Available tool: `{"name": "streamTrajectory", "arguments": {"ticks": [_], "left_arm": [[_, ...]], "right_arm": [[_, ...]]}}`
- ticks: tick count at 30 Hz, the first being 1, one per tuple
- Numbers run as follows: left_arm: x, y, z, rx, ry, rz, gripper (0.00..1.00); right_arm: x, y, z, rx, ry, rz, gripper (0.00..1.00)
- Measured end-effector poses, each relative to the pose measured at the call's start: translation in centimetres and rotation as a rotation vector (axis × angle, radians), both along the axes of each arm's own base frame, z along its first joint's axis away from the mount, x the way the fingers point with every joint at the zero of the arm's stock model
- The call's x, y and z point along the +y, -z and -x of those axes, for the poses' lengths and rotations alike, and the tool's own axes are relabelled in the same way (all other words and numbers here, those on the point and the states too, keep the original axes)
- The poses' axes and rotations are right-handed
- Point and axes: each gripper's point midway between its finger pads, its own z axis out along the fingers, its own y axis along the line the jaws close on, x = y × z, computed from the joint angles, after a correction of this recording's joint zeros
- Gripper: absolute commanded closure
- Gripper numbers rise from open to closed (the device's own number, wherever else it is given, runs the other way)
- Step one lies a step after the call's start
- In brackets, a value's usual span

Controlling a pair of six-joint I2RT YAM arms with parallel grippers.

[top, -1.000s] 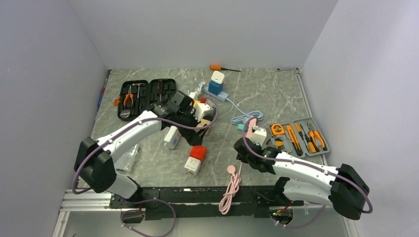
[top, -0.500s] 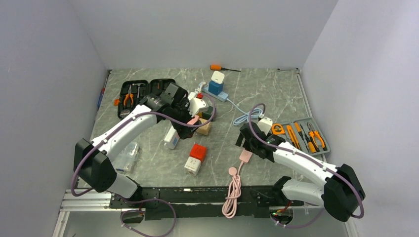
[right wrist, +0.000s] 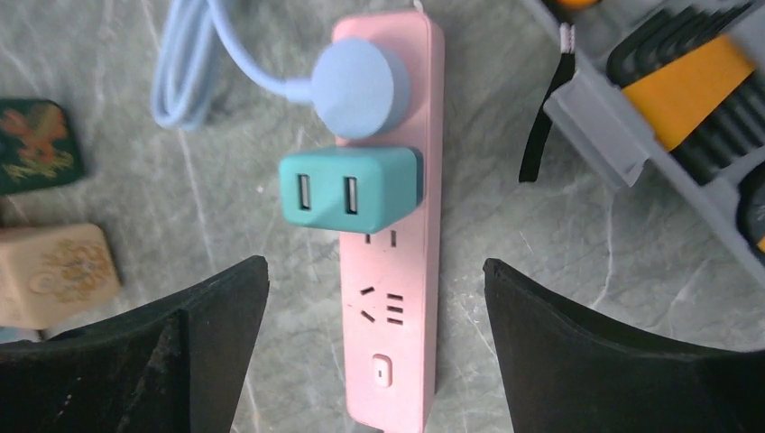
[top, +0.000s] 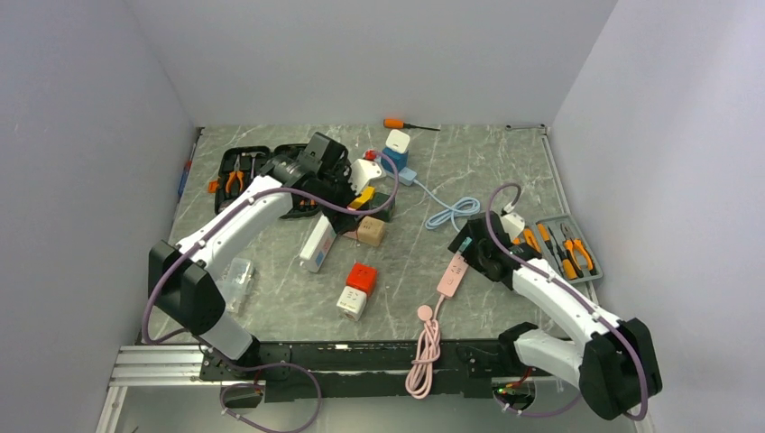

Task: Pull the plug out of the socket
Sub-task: Place the plug at the center of the board, then pick up the socket from the center of the board.

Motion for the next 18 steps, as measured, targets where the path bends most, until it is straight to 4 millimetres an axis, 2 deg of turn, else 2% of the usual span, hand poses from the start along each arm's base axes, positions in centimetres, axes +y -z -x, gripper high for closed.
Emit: {"name": "streamTrajectory", "arguments": {"ticks": [5, 9, 16, 18], "left_arm": [[-0.5, 0.0, -0.7, -0.006, 0.000, 0.004, 0.01], [-0.5, 0.0, -0.8, -0.009, -0.001, 0.003, 0.01], [-0.5, -0.1, -1.1, -0.024, -0.008, 0.002, 0.01], [-0.5, -0.1, -1.3, -0.029, -0.011, 0.003, 0.01]], "right_arm": [[0.7, 3.1, 1.2, 0.084, -0.031, -0.023, 0.09], [0.8, 4.2, 1.3, 0.093, -0.033, -0.027, 0.13], [1.9, 5.4, 0.4, 0.099, -0.062, 0.014, 0.35], [2.6, 5.6, 0.1, 0.102, -0.083, 0.049, 0.47]]}}
